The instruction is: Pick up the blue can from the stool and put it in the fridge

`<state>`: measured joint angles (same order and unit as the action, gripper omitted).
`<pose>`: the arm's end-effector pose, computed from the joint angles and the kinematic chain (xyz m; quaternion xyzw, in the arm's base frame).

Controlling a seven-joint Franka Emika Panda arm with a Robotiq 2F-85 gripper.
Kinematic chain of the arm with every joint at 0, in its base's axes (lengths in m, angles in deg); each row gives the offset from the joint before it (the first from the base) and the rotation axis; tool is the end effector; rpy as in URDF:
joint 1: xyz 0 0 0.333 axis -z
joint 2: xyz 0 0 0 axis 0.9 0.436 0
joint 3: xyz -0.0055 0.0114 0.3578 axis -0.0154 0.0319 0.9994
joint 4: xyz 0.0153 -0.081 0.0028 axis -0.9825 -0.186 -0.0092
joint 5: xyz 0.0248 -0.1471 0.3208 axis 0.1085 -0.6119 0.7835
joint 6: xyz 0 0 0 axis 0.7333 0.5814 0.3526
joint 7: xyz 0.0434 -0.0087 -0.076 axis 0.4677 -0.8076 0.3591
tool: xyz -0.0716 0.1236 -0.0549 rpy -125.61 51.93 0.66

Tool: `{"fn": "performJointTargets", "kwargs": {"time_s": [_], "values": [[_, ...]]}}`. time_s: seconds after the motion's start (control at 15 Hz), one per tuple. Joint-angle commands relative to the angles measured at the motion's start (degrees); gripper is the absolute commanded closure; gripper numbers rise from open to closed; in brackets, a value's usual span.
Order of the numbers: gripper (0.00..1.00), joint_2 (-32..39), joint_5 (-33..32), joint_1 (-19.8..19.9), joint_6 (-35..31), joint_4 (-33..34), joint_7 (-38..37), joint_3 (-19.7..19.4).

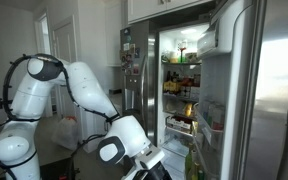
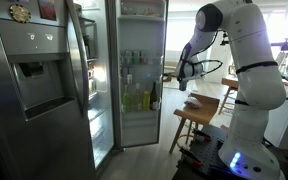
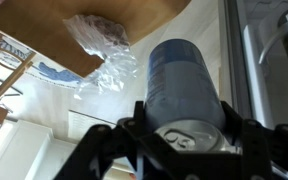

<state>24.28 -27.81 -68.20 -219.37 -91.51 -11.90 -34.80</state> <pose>0.4251 -0.4128 0.3530 0.8621 -0.3611 0.2653 0.2368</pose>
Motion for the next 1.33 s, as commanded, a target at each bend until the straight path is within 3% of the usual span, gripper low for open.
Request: {"fn": "performJointTargets", "kwargs": {"time_s": [0.0,1.27], "values": [[0.53,-0.44,-0.5,-2.69,0.8,3.79,0.31,-0.24],[0.53,-2.01,-4.88,-13.7,-0.12,14.7,1.66,-2.9]]}}
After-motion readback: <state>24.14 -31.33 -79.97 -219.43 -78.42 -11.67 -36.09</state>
